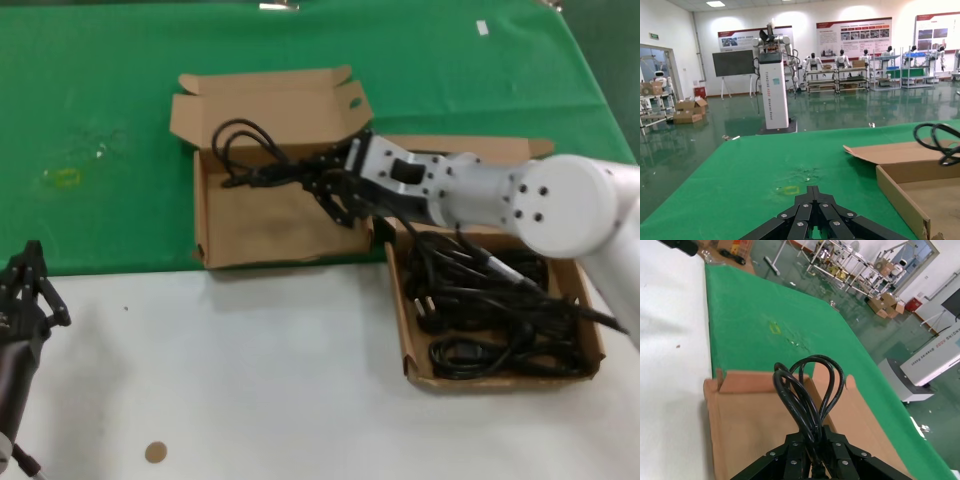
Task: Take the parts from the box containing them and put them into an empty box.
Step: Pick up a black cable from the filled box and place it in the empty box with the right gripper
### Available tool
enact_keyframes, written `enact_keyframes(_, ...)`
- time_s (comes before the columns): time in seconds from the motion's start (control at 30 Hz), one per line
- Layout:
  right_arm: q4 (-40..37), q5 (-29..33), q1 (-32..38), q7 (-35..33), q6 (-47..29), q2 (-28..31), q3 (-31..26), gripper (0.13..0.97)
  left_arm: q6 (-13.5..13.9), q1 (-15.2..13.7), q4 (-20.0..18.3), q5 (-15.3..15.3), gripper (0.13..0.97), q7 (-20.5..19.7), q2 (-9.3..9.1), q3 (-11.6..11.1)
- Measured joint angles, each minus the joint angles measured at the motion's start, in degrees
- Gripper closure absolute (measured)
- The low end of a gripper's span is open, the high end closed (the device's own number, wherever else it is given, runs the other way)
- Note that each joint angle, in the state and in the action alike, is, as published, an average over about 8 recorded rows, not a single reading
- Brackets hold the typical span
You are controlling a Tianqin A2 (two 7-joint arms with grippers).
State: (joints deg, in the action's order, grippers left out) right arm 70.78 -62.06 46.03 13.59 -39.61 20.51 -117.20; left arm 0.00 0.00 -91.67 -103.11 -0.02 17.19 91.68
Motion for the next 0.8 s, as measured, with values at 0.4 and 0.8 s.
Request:
enact_keyframes(0.4, -15.6, -3.4, 5.6, -6.7, 3.4, -7.5, -0.9, 0.887, 0.0, 0.0, 0.0, 0.0, 0.953, 0.0, 0.00, 0.0)
enact_keyframes(0.8, -22.7, -5.3, 7.6, -10.1, 5.4, -9.3, -1.3, 0.882, 0.0, 0.0, 0.0, 0.0, 0.953, 0.0, 0.00, 0.0)
